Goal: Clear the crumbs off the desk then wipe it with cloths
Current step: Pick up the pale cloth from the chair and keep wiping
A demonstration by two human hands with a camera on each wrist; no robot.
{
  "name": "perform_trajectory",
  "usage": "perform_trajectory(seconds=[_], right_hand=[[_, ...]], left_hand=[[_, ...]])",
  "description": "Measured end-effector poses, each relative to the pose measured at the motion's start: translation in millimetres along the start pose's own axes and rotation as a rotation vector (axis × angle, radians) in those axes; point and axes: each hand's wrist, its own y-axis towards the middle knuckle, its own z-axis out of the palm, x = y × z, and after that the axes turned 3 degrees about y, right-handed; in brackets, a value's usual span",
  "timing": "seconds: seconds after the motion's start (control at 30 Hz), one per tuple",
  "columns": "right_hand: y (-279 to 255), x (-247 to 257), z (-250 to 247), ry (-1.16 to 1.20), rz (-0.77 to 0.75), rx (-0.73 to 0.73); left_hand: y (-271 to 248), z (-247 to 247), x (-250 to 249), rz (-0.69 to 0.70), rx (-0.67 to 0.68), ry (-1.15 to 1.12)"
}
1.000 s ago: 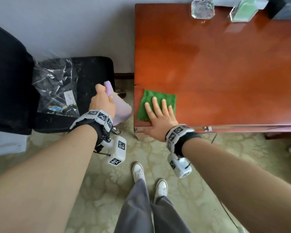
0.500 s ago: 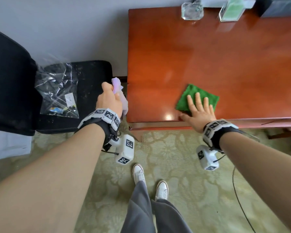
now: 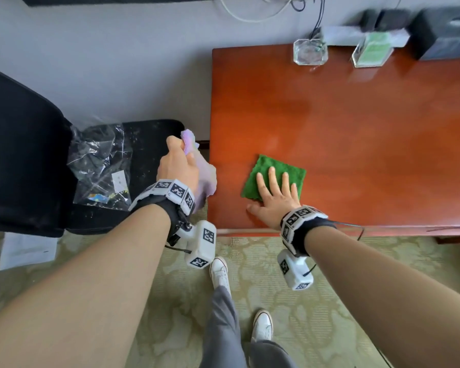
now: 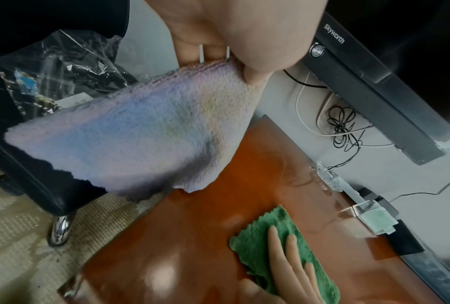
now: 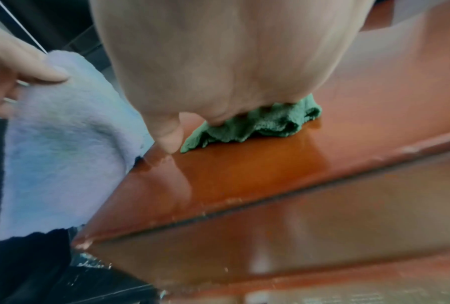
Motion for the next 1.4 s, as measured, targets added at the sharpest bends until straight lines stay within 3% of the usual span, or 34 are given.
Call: perform_trajectory(seconds=[0.37,0.53,0.73,0.93,1.03,1.2,1.27,1.4], right_hand=[[125,54,-74,-0.045,-0.003,0.043],[153,64,-94,-0.037,0.025,0.052],[126,52,-85,-0.011,0.008,0.094],[79,-1,-78,0.045,0.076,0.131],[60,-38,-79,0.105,0.154,0.095],[29,-97,-77,0.110,0.175,0.045],[21,-115,-73,0.088,0.146,0.035],[15,-145,-70,0.042,0.078,0.021]], left_hand=[[125,20,9,-0.028,0.076,0.003],[166,19,13,-0.026,0.141,0.016],[177,14,-4,-0.009,0.161,0.047],[176,14,-49,0.099,0.191,0.001],[164,26,-77,0.122,0.262,-0.001],[129,75,-113,0.171,0.498,0.017],[125,95,-120,0.162,0.455,0.055],[130,121,-126,0.036,0.203,0.077]])
